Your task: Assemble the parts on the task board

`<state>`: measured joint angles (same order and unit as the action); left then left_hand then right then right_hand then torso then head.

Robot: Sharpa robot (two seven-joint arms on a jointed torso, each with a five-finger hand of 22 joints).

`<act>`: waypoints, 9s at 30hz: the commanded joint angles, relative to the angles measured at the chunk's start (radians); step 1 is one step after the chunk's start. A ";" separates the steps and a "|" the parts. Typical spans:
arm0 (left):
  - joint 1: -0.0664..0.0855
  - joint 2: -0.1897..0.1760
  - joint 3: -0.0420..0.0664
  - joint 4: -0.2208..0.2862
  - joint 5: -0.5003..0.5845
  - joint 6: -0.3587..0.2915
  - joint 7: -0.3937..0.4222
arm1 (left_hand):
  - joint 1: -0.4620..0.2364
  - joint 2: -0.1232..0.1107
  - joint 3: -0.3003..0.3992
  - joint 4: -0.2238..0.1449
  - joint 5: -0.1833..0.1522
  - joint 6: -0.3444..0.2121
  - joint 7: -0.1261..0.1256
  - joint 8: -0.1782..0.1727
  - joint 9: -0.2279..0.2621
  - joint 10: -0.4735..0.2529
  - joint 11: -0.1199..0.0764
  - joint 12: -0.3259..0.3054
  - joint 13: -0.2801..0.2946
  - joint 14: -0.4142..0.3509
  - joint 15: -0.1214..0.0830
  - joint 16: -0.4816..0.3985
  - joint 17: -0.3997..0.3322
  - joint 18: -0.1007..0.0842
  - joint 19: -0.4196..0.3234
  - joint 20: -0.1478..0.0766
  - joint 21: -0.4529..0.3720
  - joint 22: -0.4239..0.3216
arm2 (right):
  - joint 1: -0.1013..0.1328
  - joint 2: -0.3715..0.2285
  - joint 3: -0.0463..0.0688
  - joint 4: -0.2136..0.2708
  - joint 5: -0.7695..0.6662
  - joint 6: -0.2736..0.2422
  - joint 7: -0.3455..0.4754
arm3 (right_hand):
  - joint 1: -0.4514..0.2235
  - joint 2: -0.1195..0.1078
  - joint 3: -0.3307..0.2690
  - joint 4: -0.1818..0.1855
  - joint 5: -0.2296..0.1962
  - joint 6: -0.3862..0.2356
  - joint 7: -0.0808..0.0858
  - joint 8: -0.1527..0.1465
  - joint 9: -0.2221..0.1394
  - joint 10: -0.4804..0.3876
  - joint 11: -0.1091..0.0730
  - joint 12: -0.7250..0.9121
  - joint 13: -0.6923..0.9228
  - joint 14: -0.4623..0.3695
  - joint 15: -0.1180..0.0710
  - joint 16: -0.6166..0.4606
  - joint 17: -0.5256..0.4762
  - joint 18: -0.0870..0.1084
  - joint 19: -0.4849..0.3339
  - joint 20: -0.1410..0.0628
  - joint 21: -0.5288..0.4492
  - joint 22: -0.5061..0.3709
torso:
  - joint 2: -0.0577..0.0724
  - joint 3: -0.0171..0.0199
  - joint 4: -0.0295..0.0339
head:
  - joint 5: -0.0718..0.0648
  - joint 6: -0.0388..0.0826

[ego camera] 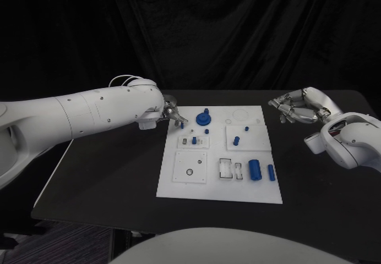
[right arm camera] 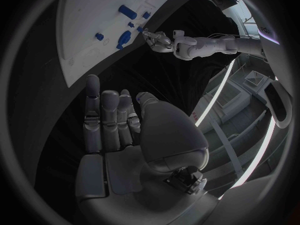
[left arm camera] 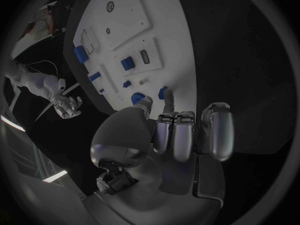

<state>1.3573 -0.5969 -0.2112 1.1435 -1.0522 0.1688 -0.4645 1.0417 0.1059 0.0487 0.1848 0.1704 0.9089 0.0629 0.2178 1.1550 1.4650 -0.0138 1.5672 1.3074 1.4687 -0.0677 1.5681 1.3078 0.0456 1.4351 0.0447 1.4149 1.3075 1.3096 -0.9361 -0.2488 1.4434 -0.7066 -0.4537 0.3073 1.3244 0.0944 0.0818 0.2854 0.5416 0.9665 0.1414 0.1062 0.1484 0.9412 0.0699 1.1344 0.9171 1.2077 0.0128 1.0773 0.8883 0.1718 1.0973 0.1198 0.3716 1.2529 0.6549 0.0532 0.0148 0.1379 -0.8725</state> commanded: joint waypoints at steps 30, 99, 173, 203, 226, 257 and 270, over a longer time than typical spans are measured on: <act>-0.005 0.032 0.001 -0.041 -0.006 0.029 0.017 | 0.026 0.002 0.038 -0.036 0.083 0.008 -0.002 -0.015 -0.006 0.106 0.003 0.004 0.263 0.102 0.005 0.003 0.263 0.014 -0.007 0.005 -0.014 0.081 | -0.003 0.001 0.001 0.003 -0.004 0.018 -0.020 | 0.021 -0.003 0.015 -0.003 0.017 -0.002 0.001 -0.004 -0.002 -0.008 0.000 -0.006 -0.006 0.002 -0.002 0.003 -0.003 0.009 0.008 0.001 -0.007 0.004 | 0.000 0.0006 0.0005 | 0.000 0.000; -0.014 0.049 0.001 -0.064 -0.006 0.065 0.023 | 0.010 -0.031 0.257 -0.139 0.240 0.026 -0.002 -0.058 -0.058 0.106 0.002 0.004 0.263 0.102 0.004 0.003 0.263 0.017 -0.016 0.003 -0.035 0.081 | -0.007 0.005 0.001 -0.003 -0.004 0.044 -0.022 | 0.065 -0.024 0.061 -0.014 0.070 -0.002 0.003 -0.004 -0.002 -0.016 0.000 -0.009 -0.023 0.000 -0.003 0.004 -0.008 0.009 0.011 -0.001 -0.016 0.015 | 0.000 0.0002 0.0005 | 0.004 0.000; -0.035 -0.153 0.000 0.270 0.129 -0.176 -0.017 | -0.053 -0.089 0.516 -0.276 0.322 0.136 -0.022 -0.043 -0.093 0.106 -0.020 0.004 0.263 0.102 -0.017 0.003 0.263 0.015 -0.003 -0.016 -0.039 0.098 | -0.009 -0.011 0.001 0.003 -0.004 0.053 -0.043 | 0.094 -0.044 0.101 -0.033 0.108 0.004 0.003 0.000 -0.001 -0.035 0.000 -0.021 -0.049 -0.005 -0.004 0.001 -0.016 0.009 0.011 -0.002 -0.020 0.029 | 0.000 -0.0008 0.0005 | 0.010 0.000; -0.057 -0.156 0.001 0.278 0.129 -0.165 -0.009 | -0.059 -0.086 0.520 -0.269 0.323 0.133 -0.021 -0.046 -0.096 0.106 -0.019 0.004 0.263 0.102 -0.016 0.003 0.263 0.018 -0.008 -0.016 -0.047 0.092 | -0.010 -0.012 0.001 0.001 -0.004 0.057 -0.047 | 0.094 -0.045 0.103 -0.034 0.110 0.005 0.003 0.000 -0.001 -0.037 0.000 -0.023 -0.052 -0.005 -0.004 0.002 -0.015 0.009 0.011 -0.002 -0.020 0.029 | 0.001 -0.0009 0.0008 | 0.014 0.000; -0.070 -0.148 0.001 0.269 0.129 -0.142 -0.008 | -0.062 -0.086 0.523 -0.267 0.323 0.130 -0.020 -0.048 -0.097 0.106 -0.018 0.004 0.263 0.102 -0.015 0.003 0.263 0.020 -0.014 -0.015 -0.056 0.085 | -0.011 -0.012 0.001 0.003 -0.004 0.064 -0.056 | 0.095 -0.047 0.106 -0.035 0.113 0.005 0.003 0.000 -0.001 -0.043 0.000 -0.027 -0.059 -0.005 -0.004 0.001 -0.016 0.009 0.011 -0.002 -0.020 0.031 | 0.000 -0.0006 0.0008 | 0.018 0.000; -0.082 -0.141 0.001 0.249 0.129 -0.094 -0.008 | -0.132 -0.084 0.279 -0.076 -0.040 0.121 -0.007 -0.088 -0.160 0.106 -0.003 0.004 0.263 0.102 -0.001 0.003 0.263 0.026 -0.027 -0.002 -0.094 0.074 | -0.011 -0.011 0.001 0.001 -0.004 0.076 -0.066 | 0.096 -0.048 0.109 -0.035 0.114 0.004 0.004 0.000 -0.001 -0.044 0.001 -0.029 -0.061 -0.005 -0.004 0.001 -0.017 0.009 0.011 -0.002 -0.020 0.032 | 0.000 -0.0003 -0.0001 | 0.017 0.000; -0.083 -0.144 0.001 0.236 0.129 -0.099 -0.043 | -0.141 -0.073 0.236 -0.043 -0.046 0.127 -0.008 -0.090 -0.172 0.106 -0.003 0.004 0.263 0.102 -0.001 0.003 0.263 0.026 -0.023 -0.001 -0.093 0.078 | -0.013 -0.011 0.001 0.000 -0.004 0.085 -0.071 | 0.096 -0.048 0.110 -0.036 0.114 0.004 0.004 0.000 -0.001 -0.043 0.000 -0.029 -0.060 -0.006 -0.004 0.000 -0.018 0.009 0.011 -0.002 -0.021 0.033 | 0.000 -0.0007 0.0007 | 0.016 0.000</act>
<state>1.2801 -0.7392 -0.2065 1.3819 -0.9236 0.0499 -0.4848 0.9101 0.0297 0.2897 0.1421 0.1240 1.0334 0.0494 0.1318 0.9849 1.4650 -0.0209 1.5672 1.3074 1.4688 -0.0749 1.5681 1.3074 0.0616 1.4100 0.0409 1.3238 1.3076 1.2998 -0.9462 -0.2489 1.4432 -0.7068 -0.3790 0.2569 1.4107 0.0476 0.1853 0.2481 0.6500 0.9665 0.1415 0.1062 0.1476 0.9037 0.0714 1.1112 0.8570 1.2078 0.0128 1.0773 0.8712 0.1719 1.1044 0.1199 0.3562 1.2841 0.6545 0.0527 0.0147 0.1533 -0.8725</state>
